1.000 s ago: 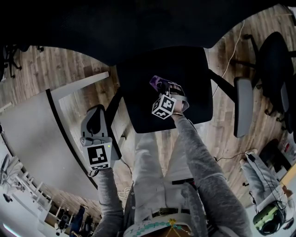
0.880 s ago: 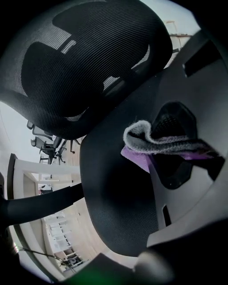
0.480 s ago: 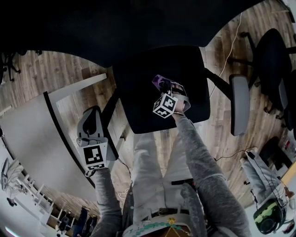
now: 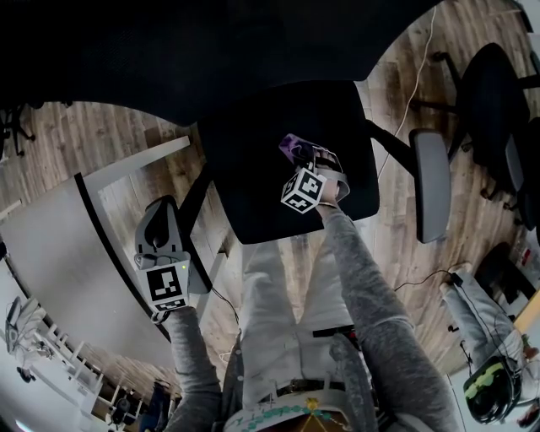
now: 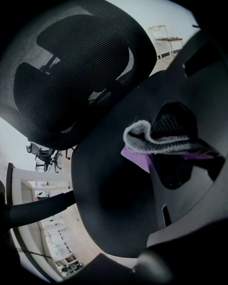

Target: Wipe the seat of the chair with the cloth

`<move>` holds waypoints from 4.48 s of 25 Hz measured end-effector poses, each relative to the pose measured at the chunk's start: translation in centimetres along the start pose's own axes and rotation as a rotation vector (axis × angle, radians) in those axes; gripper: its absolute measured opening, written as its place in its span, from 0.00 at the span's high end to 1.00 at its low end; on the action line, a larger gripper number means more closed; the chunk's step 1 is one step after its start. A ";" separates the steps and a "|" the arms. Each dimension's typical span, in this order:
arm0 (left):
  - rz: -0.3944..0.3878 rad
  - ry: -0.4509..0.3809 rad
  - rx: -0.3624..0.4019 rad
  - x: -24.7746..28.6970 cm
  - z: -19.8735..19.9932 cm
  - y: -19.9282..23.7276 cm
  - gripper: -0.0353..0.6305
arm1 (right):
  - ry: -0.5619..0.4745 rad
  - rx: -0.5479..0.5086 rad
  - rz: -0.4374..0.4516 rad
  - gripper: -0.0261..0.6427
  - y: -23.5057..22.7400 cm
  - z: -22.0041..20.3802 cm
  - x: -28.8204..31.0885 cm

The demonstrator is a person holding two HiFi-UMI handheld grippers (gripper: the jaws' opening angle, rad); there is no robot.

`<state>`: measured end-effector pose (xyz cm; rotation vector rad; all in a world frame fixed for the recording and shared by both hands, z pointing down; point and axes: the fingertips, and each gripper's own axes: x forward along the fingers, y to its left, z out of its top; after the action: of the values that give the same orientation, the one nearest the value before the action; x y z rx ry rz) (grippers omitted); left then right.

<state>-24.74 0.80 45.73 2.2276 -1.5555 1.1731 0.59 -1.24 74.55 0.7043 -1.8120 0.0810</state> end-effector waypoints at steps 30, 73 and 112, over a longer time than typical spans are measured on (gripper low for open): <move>0.016 0.015 0.033 0.2 0.2 0.0 0.95 | 0.045 0.027 -0.066 0.89 -3.3 -4.7 -1.7; 0.032 0.037 0.069 0.8 0.1 -0.1 0.95 | 0.152 0.194 -0.222 0.89 -8.5 -12.1 -5.2; 0.017 0.042 0.052 0.9 0.3 -0.4 0.95 | 0.012 0.541 -0.213 0.89 -7.3 -11.4 -10.8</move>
<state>-24.08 0.16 46.25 2.2108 -1.5479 1.2708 15.90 1.81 67.10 1.2692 -1.7009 0.4444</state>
